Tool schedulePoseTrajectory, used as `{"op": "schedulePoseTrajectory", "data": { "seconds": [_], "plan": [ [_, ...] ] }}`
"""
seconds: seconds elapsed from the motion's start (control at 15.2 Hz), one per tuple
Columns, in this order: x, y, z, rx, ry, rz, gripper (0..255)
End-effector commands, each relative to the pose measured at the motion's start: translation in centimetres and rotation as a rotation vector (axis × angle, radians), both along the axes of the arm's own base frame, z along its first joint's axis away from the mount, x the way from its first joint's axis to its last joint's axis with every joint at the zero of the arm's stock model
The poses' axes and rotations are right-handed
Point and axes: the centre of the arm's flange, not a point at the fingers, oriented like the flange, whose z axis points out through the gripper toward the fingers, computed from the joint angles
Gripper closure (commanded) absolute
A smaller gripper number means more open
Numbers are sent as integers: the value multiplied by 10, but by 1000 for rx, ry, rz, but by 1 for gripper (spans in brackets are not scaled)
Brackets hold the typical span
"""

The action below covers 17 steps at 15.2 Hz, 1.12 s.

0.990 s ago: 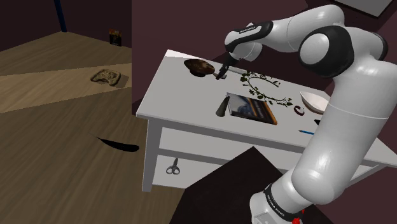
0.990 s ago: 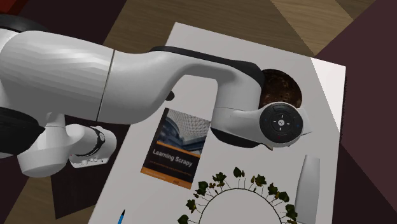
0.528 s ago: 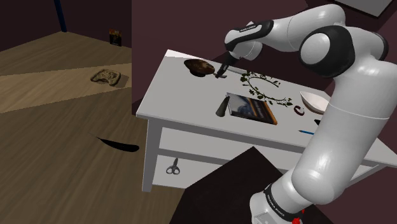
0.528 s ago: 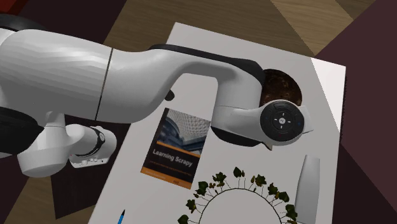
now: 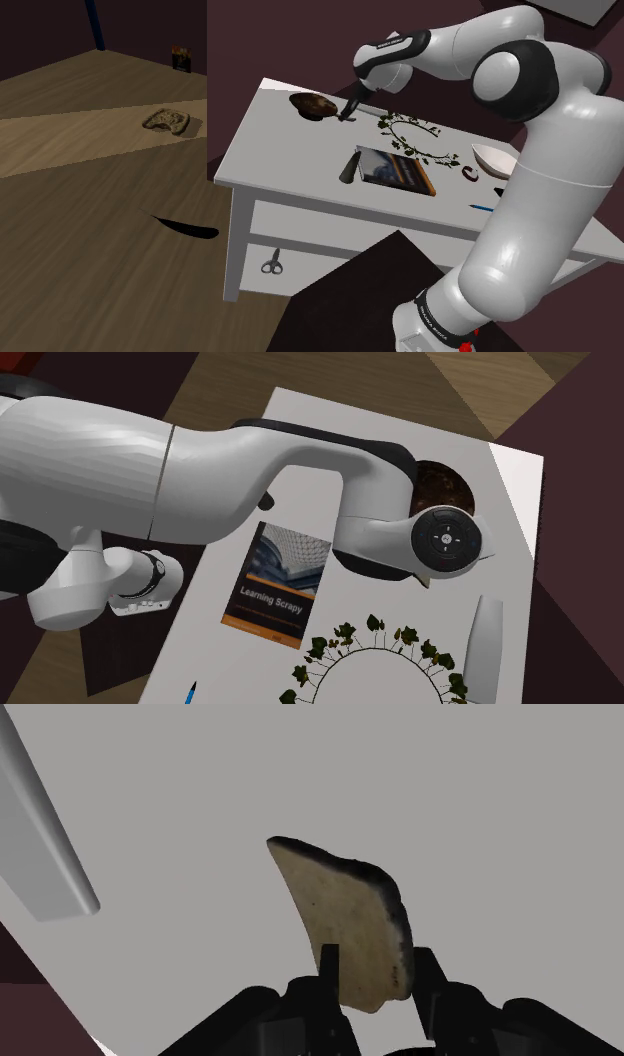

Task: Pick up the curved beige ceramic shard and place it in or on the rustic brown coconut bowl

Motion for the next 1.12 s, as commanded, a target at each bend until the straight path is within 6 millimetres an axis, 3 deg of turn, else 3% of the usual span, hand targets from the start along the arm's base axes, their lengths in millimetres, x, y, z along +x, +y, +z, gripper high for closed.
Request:
{"op": "schedulePoseTrajectory", "data": {
  "seconds": [0.0, 1.06],
  "plan": [
    [-3, -4, 5, -1, 9, -7, 255],
    [-3, -4, 90, -1, 9, -7, 255]
  ]
}}
